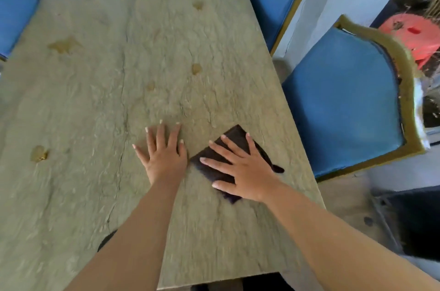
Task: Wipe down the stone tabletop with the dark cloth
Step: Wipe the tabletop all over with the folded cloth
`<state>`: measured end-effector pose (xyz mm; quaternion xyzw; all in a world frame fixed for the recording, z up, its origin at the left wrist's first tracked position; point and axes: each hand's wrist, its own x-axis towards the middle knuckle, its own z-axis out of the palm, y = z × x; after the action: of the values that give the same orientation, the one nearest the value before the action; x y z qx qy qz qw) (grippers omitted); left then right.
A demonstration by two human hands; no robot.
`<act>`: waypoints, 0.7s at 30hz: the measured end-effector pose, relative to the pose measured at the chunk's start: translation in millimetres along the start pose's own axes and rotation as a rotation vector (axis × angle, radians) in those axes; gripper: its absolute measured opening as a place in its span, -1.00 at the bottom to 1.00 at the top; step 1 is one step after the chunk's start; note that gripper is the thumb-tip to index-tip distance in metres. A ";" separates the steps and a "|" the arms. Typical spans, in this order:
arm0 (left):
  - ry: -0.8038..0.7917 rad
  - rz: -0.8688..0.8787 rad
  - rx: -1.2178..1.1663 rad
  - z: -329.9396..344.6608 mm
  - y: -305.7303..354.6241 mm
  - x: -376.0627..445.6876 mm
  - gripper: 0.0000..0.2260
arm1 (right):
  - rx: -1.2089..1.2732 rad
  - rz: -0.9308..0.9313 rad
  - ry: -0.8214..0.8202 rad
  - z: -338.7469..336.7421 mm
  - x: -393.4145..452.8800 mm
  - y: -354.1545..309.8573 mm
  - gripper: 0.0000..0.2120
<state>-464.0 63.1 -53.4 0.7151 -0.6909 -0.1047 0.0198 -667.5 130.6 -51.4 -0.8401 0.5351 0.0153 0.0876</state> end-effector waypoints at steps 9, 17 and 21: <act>0.040 -0.049 0.020 4.4 5.0 3.7 -0.48 | 0.027 0.626 0.010 -33.3 165.2 106.8 -0.37; 0.128 -0.244 -0.036 8.1 3.7 0.7 -0.30 | -0.030 -0.244 -0.019 -23.8 189.4 19.8 -0.40; 0.105 -0.248 -0.022 8.8 2.4 3.3 -0.31 | -0.061 -0.490 0.008 -30.1 197.6 74.1 -0.46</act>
<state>-467.8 60.8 -61.9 0.7993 -0.5939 -0.0766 0.0506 -652.1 -81.9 -55.1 -0.9471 0.3151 0.0063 0.0610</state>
